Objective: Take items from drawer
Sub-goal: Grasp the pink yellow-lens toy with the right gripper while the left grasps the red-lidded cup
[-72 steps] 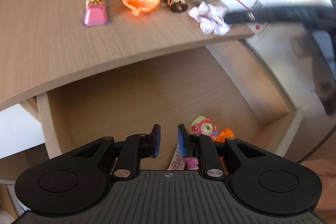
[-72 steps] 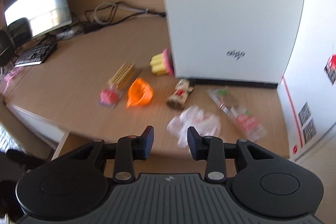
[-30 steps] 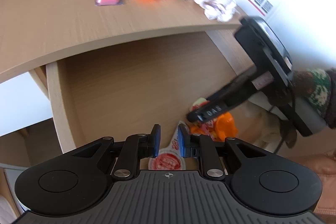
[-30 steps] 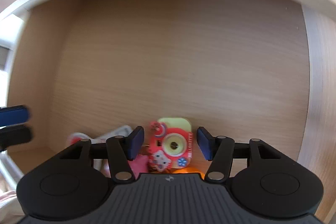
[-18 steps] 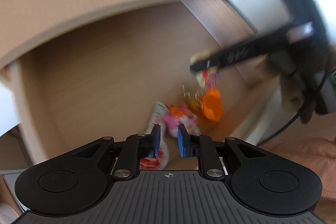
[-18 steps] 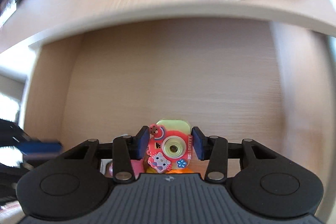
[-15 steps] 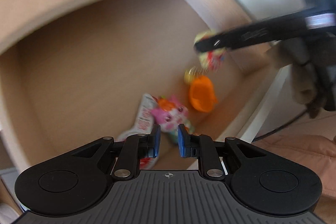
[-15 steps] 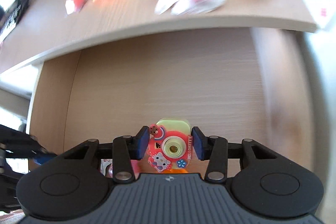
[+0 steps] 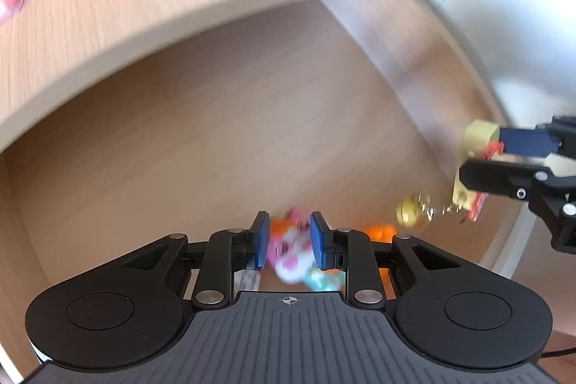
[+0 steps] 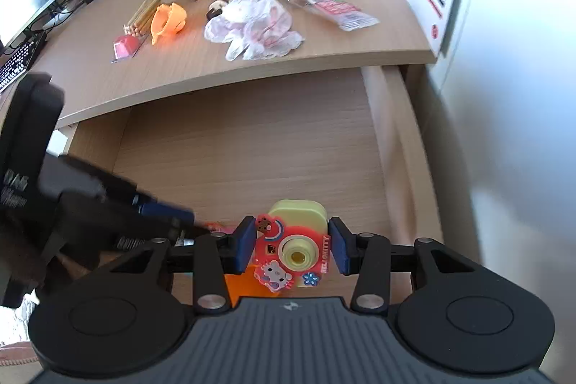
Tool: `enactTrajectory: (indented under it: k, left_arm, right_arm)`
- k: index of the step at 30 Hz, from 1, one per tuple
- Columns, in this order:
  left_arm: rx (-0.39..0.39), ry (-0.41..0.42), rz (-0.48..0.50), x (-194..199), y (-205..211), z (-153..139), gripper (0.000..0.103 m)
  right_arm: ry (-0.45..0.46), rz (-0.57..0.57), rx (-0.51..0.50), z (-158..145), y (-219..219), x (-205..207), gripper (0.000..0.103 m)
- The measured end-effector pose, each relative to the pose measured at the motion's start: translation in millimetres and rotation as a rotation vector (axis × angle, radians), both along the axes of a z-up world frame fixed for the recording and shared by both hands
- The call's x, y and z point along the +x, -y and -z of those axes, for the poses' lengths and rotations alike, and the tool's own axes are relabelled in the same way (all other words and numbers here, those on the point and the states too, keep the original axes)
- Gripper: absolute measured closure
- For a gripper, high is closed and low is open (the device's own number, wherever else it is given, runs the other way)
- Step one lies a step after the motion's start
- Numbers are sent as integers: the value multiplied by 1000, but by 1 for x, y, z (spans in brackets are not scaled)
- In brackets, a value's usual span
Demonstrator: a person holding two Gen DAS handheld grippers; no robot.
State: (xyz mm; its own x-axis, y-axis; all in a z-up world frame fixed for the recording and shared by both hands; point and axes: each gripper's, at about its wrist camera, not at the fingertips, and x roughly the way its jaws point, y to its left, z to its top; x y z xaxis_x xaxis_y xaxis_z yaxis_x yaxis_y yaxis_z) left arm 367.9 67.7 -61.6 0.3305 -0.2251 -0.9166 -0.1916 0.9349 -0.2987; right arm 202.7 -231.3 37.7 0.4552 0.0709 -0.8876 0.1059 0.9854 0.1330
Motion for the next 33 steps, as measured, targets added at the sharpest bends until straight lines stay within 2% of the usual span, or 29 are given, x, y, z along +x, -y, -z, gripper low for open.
enactTrajectory:
  k: [3,4,8,11,13,15,18,20,22,23,28,33]
  left_arm:
    - [-32,28,10,-7,-3,-9,76]
    - [-34,26,16,-11,-3,-11,76]
    - [-64,-39,24,-20,-9,-15,76]
    - [-90,-79,-19,-28,-14,-16,76]
    - [-90,-75,-39,-32,-14,-17,76]
    - [-71,-36,0,-34,-9,-23,76]
    - [-11,11,126,-37,4,-28,76]
    - [57,24,190,-42,7,-27,76]
    - [158,34,236,-49,10,-25,76]
    - [181,28,250,-51,11,-23,76]
    - [185,-14,259,-57,9,-11,76]
    - [231,-101,271,-58,13,7,76]
  right_arm:
    - [13,18,16,2,18,11,60]
    - [16,22,20,7,17,26,60]
    - [26,27,44,11,21,34,60]
    - [25,20,61,12,19,38,60]
    - [23,10,71,13,17,43,60]
    - [24,0,75,14,15,45,60]
    - [24,-6,74,14,14,44,60]
    - [22,0,71,15,15,44,60]
    - [24,8,65,14,17,43,60]
    - [24,11,65,14,18,42,60]
    - [11,11,65,17,18,43,60]
    - [-5,9,67,21,18,44,60]
